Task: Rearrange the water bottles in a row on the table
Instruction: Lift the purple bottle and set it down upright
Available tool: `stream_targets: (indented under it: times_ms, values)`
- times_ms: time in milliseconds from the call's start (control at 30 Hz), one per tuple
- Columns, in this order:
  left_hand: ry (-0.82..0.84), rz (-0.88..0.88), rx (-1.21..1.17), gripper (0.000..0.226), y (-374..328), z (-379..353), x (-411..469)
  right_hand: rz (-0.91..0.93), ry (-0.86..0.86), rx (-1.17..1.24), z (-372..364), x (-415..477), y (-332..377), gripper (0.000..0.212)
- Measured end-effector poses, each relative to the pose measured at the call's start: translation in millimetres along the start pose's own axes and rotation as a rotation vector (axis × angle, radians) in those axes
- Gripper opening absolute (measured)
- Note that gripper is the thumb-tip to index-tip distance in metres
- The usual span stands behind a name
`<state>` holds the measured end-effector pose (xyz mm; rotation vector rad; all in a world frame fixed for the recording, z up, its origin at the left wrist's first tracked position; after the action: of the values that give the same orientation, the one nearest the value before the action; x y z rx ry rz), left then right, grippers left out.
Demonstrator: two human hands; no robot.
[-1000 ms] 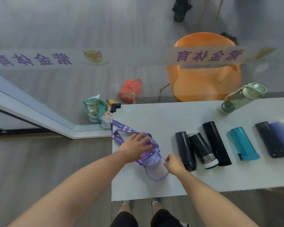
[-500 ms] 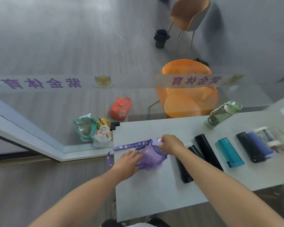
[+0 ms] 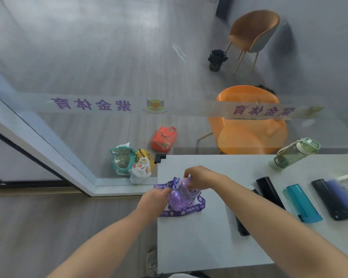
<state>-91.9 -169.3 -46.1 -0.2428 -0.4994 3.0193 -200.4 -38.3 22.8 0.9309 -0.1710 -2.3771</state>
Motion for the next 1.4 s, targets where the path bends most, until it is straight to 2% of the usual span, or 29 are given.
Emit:
stream_targets:
  times_ms: [100,133,267,367,567,800,933,1067,1200,1400]
  values:
    - [-0.032,0.082,-0.177,0.031,1,10,3,0.017,0.031,0.007,-1,1,3,0.039]
    - [0.003,0.136,-0.247,0.034,3,9,5,0.022,0.033,-0.005,-2,1,3,0.037]
    - [0.099,0.256,-0.416,0.055,7,2,7,0.03,0.013,-0.043,-8,1,1,0.029]
    - [0.045,0.258,-0.433,0.077,4,9,4,0.006,-0.01,0.028,-11,-1,-6,0.033]
    - [-0.109,0.041,-0.257,0.077,-23,40,7,-0.002,-0.03,0.203,-3,-13,-25,0.056]
    - [-0.353,-0.281,0.029,0.04,-118,68,32,-0.056,-0.287,0.179,35,-66,-106,0.014]
    - [-0.354,-0.449,0.086,0.015,-193,43,45,-0.138,-0.292,0.203,20,-110,-175,0.011]
    - [-0.128,-0.291,0.033,0.021,-243,-16,51,-0.138,-0.237,0.228,-25,-144,-226,0.021]
    - [0.072,-0.072,0.042,0.029,-274,-79,43,-0.092,-0.162,0.27,-93,-160,-260,0.017]
    - [0.227,0.303,-0.116,0.042,-291,-152,18,-0.083,-0.021,0.148,-173,-159,-276,0.05]
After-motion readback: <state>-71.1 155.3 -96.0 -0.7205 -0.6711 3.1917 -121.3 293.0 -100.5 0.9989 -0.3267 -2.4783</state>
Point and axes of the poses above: each hand's wrist, its own x-axis towards the middle knuckle, its own z-axis out of the back of the hand, y = z × x, the point moved 7 cm from there along x, towards the middle knuckle, and after that the axes turned 5 degrees about z, right-handed, at the moved point
